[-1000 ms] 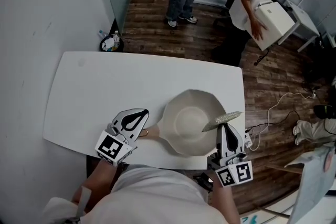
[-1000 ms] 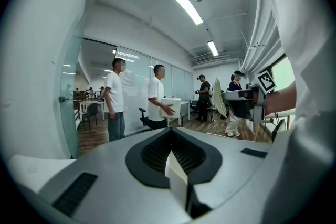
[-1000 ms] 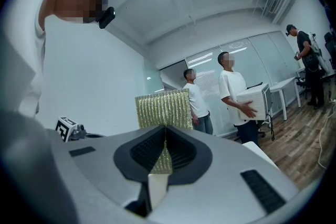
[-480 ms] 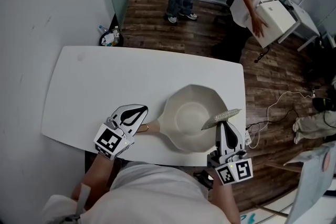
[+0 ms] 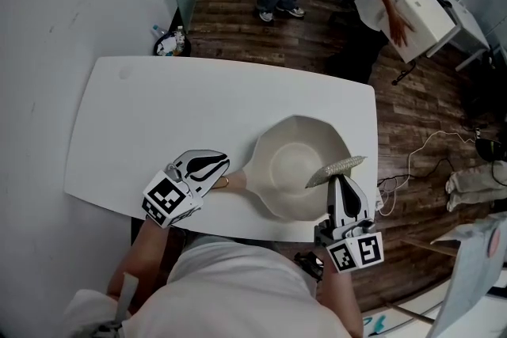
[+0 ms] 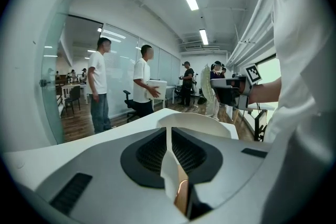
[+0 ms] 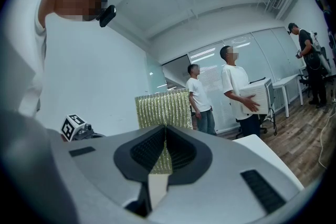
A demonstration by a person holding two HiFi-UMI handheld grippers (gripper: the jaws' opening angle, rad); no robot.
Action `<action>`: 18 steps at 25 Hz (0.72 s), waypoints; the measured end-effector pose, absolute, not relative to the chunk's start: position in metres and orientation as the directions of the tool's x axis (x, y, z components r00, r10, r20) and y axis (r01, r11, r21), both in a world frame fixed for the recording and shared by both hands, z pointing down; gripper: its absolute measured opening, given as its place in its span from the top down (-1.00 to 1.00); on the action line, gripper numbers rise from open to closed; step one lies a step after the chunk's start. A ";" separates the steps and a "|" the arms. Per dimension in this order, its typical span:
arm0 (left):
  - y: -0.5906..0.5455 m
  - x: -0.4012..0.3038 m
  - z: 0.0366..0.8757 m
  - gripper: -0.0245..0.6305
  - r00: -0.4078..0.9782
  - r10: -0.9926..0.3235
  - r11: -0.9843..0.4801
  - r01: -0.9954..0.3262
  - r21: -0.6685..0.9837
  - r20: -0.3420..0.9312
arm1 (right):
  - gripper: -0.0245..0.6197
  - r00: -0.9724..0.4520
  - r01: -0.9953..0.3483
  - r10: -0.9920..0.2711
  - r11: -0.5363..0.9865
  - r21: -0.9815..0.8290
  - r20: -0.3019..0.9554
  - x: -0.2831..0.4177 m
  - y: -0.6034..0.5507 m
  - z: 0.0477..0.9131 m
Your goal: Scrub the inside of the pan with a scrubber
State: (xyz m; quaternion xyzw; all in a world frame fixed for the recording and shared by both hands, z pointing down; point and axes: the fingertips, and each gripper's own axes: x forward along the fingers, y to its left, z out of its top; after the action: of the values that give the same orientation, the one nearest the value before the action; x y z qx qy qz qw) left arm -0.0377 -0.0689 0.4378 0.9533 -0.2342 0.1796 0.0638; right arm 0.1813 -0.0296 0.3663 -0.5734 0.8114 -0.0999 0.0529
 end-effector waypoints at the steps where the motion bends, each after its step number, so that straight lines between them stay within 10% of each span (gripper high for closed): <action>1: -0.066 -0.035 0.441 0.88 0.831 -0.400 -0.893 -0.448 0.039 0.387 | 0.85 -0.338 -0.919 -0.941 0.324 -0.224 0.030 0.181 -0.030 0.367; 18: -0.030 -0.006 0.510 0.18 0.772 -0.082 -0.964 -0.221 0.145 0.631 | 0.85 -0.333 -0.919 -0.942 0.313 -0.238 0.049 0.176 -0.031 0.375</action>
State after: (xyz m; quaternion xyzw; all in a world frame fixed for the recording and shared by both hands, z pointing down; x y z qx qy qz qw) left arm -0.0059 -0.0300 0.5098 0.9352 -0.0812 0.3281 0.1058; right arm 0.1763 -0.0306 0.3754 -0.5752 0.8088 -0.1119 0.0493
